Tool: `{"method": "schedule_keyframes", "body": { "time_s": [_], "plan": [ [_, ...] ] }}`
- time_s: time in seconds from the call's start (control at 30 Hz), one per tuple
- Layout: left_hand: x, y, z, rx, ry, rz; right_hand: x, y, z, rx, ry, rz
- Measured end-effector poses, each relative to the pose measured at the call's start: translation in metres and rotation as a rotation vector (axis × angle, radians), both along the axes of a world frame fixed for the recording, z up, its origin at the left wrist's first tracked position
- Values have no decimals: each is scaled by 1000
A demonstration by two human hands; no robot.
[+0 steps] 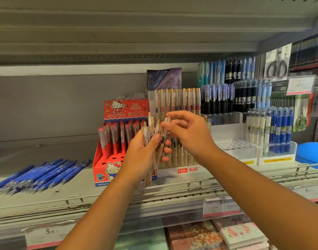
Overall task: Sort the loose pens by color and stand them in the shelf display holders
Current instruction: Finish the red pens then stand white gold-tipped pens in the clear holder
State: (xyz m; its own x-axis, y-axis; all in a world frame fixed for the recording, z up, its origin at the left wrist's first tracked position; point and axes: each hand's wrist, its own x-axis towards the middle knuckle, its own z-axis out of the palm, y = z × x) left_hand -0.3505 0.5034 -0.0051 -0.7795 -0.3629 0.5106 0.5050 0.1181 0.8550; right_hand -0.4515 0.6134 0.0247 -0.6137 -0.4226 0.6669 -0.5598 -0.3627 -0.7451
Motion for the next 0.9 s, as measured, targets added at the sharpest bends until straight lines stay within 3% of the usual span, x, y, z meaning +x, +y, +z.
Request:
{"method": "schedule_keyframes", "body": {
  "time_s": [0.23, 0.43, 0.7, 0.9],
  "plan": [
    [-5, -2, -1, 2, 28, 133, -17, 17, 1, -126, 1, -83],
    [-7, -3, -1, -28, 7, 168, -45, 36, -1, -108, 90, -272],
    [-6, 6, 1, -272, 58, 370, -57, 39, -7, -157, 143, -388],
    [-9, 26, 2, -97, 78, 382, -61, 32, -8, -149, 191, -414]
  ]
}}
